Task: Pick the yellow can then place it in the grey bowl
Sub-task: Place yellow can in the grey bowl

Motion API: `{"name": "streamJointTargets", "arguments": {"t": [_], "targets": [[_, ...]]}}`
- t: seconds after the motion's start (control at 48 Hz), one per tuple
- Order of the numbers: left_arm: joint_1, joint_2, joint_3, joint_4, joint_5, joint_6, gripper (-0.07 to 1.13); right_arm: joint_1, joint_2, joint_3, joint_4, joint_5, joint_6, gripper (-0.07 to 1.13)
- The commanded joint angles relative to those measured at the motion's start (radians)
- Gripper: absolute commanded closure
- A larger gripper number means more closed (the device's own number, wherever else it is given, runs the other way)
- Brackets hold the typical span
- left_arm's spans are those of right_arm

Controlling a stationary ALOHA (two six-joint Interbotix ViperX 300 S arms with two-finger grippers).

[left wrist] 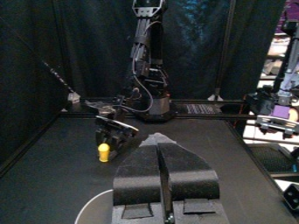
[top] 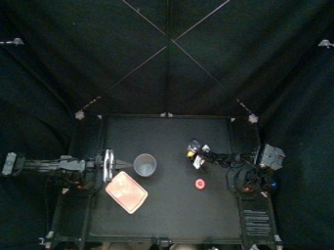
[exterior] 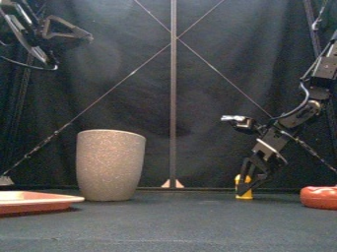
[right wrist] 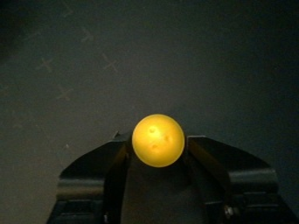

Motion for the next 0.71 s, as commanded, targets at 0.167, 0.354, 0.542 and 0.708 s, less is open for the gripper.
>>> {"name": "streamJointTargets", "arguments": {"t": [0.167, 0.354, 0.542, 0.708], "targets": [[0.002, 0.005, -0.011, 0.002, -0.009, -0.002, 1.07, -0.021, -0.008, -0.048, -0.002, 0.000, -0.003, 0.26], [0.003, 0.005, -0.011, 0.002, -0.011, -0.002, 1.07, -0.021, -0.012, -0.040, 0.000, 0.021, 0.002, 0.27], [0.002, 0.005, -0.012, 0.003, -0.009, 0.000, 1.07, -0.018, -0.017, -0.038, -0.002, 0.048, 0.002, 0.36], [0.003, 0.005, -0.011, 0.003, -0.009, 0.000, 1.07, -0.014, -0.028, -0.041, -0.002, 0.051, 0.000, 0.45]]}}
